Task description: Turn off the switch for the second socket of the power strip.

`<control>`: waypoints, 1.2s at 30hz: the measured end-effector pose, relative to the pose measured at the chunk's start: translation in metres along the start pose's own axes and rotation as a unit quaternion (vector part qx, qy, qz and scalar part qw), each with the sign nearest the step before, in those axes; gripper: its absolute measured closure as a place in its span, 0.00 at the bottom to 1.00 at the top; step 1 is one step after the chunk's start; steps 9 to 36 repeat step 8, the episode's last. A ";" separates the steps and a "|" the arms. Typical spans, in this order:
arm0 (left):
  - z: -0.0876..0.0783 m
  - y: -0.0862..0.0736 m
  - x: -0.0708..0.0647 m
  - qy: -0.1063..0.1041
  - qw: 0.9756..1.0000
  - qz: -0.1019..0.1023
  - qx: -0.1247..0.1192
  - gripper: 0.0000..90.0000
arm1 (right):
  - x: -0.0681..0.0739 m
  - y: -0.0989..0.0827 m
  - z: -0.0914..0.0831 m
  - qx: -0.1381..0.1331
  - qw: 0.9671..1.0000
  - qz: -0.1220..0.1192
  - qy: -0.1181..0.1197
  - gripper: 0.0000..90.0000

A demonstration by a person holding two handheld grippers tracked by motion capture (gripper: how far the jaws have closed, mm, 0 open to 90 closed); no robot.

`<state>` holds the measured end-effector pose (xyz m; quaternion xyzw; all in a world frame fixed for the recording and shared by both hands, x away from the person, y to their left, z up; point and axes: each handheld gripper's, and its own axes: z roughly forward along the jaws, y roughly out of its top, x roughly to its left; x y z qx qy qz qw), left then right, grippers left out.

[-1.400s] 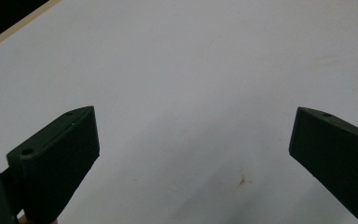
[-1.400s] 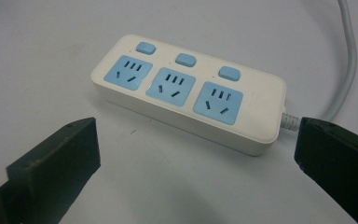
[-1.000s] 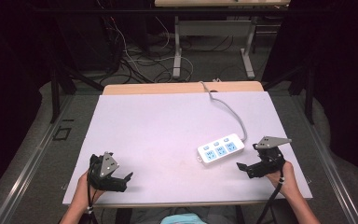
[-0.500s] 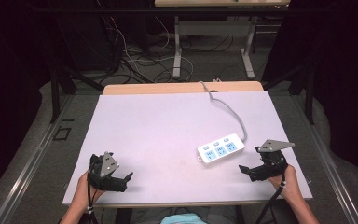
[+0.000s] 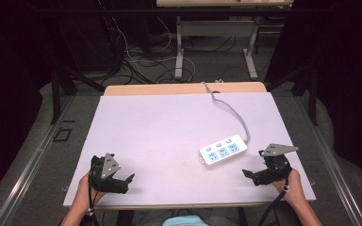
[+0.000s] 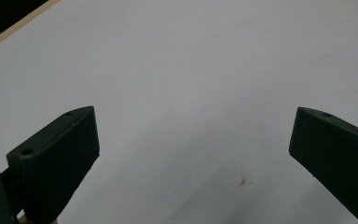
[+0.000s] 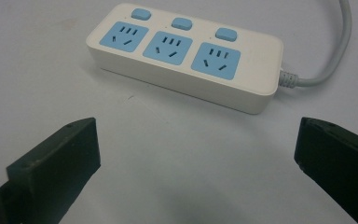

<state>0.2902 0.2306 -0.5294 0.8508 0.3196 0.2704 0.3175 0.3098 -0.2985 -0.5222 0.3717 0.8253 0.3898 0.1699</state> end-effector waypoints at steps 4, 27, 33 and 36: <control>0.000 0.000 0.000 0.000 1.000 0.002 0.003 0.01 | 0.000 0.000 0.001 0.003 1.000 -0.003 0.001 0.00; 0.000 0.000 0.000 0.000 1.000 0.002 0.003 0.01 | 0.000 0.000 0.000 0.009 1.000 -0.006 0.005 0.00; 0.000 0.000 0.000 0.000 1.000 0.002 0.003 0.01 | 0.000 0.000 0.000 0.009 1.000 -0.006 0.005 0.00; 0.000 0.000 0.000 0.000 1.000 0.002 0.003 0.01 | 0.000 0.000 0.000 0.009 1.000 -0.006 0.005 0.00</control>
